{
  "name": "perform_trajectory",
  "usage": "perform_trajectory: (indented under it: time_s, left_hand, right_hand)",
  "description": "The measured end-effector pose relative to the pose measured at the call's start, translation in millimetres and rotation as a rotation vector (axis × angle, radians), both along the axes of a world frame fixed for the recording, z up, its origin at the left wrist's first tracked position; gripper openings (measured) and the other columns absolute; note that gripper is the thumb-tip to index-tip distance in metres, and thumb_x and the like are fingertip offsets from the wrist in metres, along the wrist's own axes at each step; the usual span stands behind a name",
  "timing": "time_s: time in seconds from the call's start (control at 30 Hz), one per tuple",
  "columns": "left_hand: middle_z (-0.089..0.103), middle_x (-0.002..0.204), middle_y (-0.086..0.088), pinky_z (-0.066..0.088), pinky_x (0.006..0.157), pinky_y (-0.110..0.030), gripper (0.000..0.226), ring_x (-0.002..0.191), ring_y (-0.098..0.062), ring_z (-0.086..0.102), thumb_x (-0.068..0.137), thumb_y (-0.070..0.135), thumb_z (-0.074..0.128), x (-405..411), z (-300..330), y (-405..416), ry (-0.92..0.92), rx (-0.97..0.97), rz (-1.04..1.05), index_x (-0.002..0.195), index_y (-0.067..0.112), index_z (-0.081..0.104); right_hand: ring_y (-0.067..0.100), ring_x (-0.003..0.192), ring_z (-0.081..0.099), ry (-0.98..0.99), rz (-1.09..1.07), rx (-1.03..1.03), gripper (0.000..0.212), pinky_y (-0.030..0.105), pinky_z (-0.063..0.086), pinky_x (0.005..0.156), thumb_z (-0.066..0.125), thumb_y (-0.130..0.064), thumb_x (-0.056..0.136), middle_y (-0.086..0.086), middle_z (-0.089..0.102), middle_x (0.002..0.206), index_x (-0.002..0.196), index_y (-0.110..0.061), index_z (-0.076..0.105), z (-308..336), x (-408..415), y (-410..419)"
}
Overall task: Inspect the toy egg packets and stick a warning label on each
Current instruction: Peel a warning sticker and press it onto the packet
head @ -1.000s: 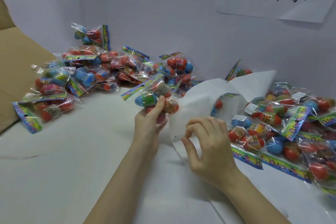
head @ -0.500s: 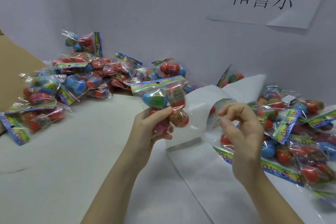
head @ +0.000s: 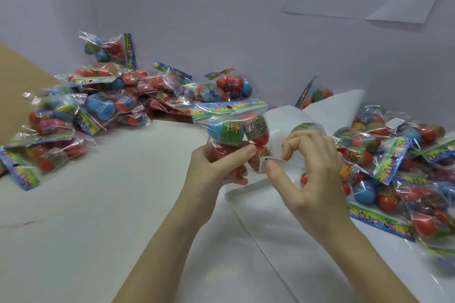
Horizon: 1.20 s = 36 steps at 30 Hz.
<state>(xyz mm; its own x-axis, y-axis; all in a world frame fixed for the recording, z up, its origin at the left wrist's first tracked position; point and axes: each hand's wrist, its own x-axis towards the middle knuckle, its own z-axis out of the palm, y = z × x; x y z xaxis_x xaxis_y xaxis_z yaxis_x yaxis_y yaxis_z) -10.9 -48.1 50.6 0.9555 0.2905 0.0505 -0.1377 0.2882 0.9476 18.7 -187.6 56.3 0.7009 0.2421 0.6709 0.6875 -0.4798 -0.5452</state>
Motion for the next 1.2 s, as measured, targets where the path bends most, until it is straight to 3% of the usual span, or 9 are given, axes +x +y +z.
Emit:
perform_trajectory:
  time_s: [0.13,0.4,0.57,0.67,0.73,0.8,0.9,1.03,1.2]
  left_hand:
    - [0.067,0.062,0.0,0.045,0.045,-0.017,0.028,0.049,-0.008,0.057,0.058,0.012,0.081,-1.2,-0.7,1.0,-0.005,0.016,-0.028,0.084,0.009,0.069]
    - [0.068,0.064,0.0,0.046,0.046,-0.017,0.009,0.052,-0.007,0.058,0.064,0.019,0.071,-2.7,1.1,-0.8,-0.021,0.033,-0.037,0.071,0.018,0.075]
    - [0.067,0.063,0.0,0.045,0.045,-0.017,0.016,0.052,-0.008,0.058,0.063,0.018,0.069,-3.1,1.4,0.9,-0.026,0.017,-0.059,0.079,0.013,0.072]
    - [0.066,0.063,0.0,0.045,0.044,-0.016,0.021,0.052,-0.008,0.059,0.064,0.019,0.068,-4.5,3.6,0.6,-0.034,-0.044,-0.091,0.083,0.009,0.069]
    - [0.066,0.062,0.004,0.045,0.045,-0.016,0.015,0.055,-0.006,0.06,0.063,0.021,0.069,-4.8,4.3,-0.2,-0.037,0.028,-0.091,0.077,0.017,0.072]
    - [0.068,0.063,0.007,0.046,0.046,-0.016,0.015,0.057,-0.003,0.062,0.057,0.02,0.074,-4.7,4.3,-2.6,-0.046,0.14,-0.079,0.072,0.022,0.073]
    - [0.07,0.066,0.006,0.046,0.048,-0.015,0.03,0.059,-0.004,0.064,0.054,0.023,0.08,-4.4,2.4,-4.4,-0.041,0.18,-0.044,0.082,0.018,0.072]
    - [0.069,0.066,0.002,0.046,0.048,-0.016,0.022,0.056,-0.007,0.061,0.059,0.017,0.074,-3.3,0.0,0.4,-0.047,0.11,-0.054,0.081,0.014,0.071]
    - [0.066,0.059,0.001,0.045,0.044,-0.017,0.017,0.05,-0.008,0.058,0.055,0.015,0.075,-1.6,-1.8,-3.5,-0.012,0.087,-0.006,0.072,0.015,0.071]
  right_hand:
    - [0.009,0.091,0.038,-0.01,-0.024,-0.03,0.023,0.031,0.025,0.076,0.045,-0.044,0.071,-0.02,0.042,0.086,0.076,-0.022,0.043,0.0,0.7,-1.0]
    - [0.01,0.091,0.039,0.071,-0.015,-0.056,0.022,0.032,0.026,0.076,0.046,-0.048,0.068,-0.021,0.044,0.086,0.076,-0.028,0.042,-0.2,-0.4,-0.6]
    - [0.003,0.09,0.058,0.665,0.239,0.342,0.044,0.013,0.042,0.072,0.067,-0.036,0.057,-0.01,0.059,0.099,0.098,-0.03,0.053,3.4,6.4,-2.6]
    - [0.002,0.079,0.065,0.842,0.391,0.469,0.054,0.012,0.047,0.061,0.076,-0.026,0.057,-0.002,0.069,0.098,0.109,-0.023,0.061,4.4,10.1,-5.3]
    - [0.008,0.074,0.066,0.834,0.475,0.463,0.042,0.015,0.049,0.06,0.084,-0.027,0.051,0.001,0.073,0.082,0.091,-0.018,0.074,4.4,9.3,-4.9]
    - [0.008,0.069,0.065,0.836,0.506,0.499,0.029,0.016,0.049,0.06,0.074,-0.035,0.051,-0.001,0.072,0.072,0.076,-0.021,0.077,3.3,8.7,-4.4]
    - [0.008,0.066,0.064,0.92,0.54,0.551,0.028,0.017,0.05,0.06,0.073,-0.031,0.049,-0.001,0.071,0.07,0.073,-0.019,0.077,0.5,11.0,-4.9]
    - [0.009,0.066,0.067,1.043,0.593,0.621,0.022,0.018,0.052,0.059,0.067,-0.032,0.057,0.001,0.072,0.071,0.068,-0.016,0.077,2.6,9.4,-4.9]
    - [0.012,0.06,0.067,0.779,0.392,0.589,0.019,0.018,0.052,0.054,0.062,-0.029,0.064,0.004,0.072,0.064,0.063,-0.016,0.076,1.3,4.5,2.0]
